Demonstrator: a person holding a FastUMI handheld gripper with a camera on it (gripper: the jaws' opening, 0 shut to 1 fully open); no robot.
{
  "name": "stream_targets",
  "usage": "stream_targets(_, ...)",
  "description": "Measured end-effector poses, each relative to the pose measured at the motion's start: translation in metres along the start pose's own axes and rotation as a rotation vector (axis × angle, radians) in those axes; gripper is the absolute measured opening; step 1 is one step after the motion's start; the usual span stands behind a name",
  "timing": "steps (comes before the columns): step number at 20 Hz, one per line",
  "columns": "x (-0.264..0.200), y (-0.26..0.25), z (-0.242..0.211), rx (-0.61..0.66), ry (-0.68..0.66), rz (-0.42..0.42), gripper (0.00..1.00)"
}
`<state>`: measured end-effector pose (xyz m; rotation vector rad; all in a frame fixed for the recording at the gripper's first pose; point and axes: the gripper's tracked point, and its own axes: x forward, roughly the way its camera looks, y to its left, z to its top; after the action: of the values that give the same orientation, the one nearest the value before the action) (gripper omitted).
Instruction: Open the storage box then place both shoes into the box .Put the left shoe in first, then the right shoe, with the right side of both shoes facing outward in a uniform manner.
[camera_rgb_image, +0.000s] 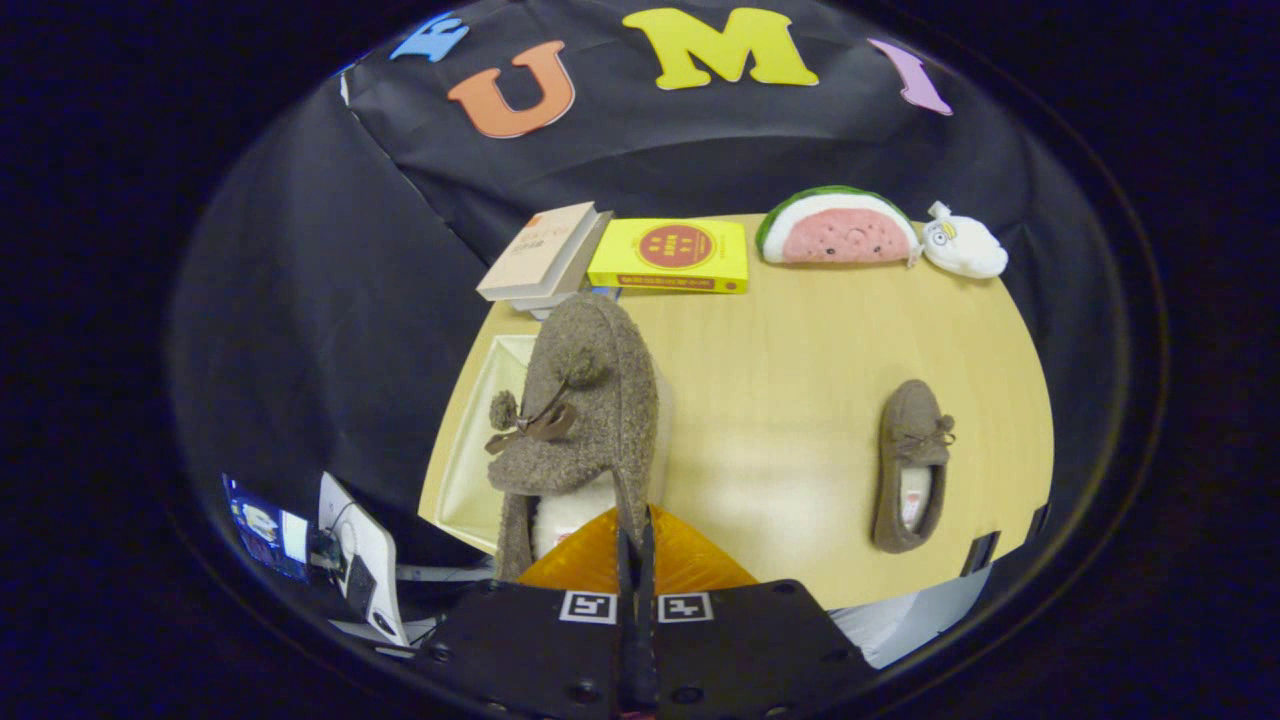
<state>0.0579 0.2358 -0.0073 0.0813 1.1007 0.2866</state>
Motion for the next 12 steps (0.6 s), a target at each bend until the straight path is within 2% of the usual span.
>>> stream_targets(5, 0.051, 0.055, 0.000, -0.003, 0.002, -0.008, 0.00)
stream_targets(9, 0.104, 0.077, 0.002, -0.013, -0.006, -0.055, 0.00)
stream_targets(12, 0.142, 0.087, -0.017, 0.018, 0.050, -0.090, 0.01)
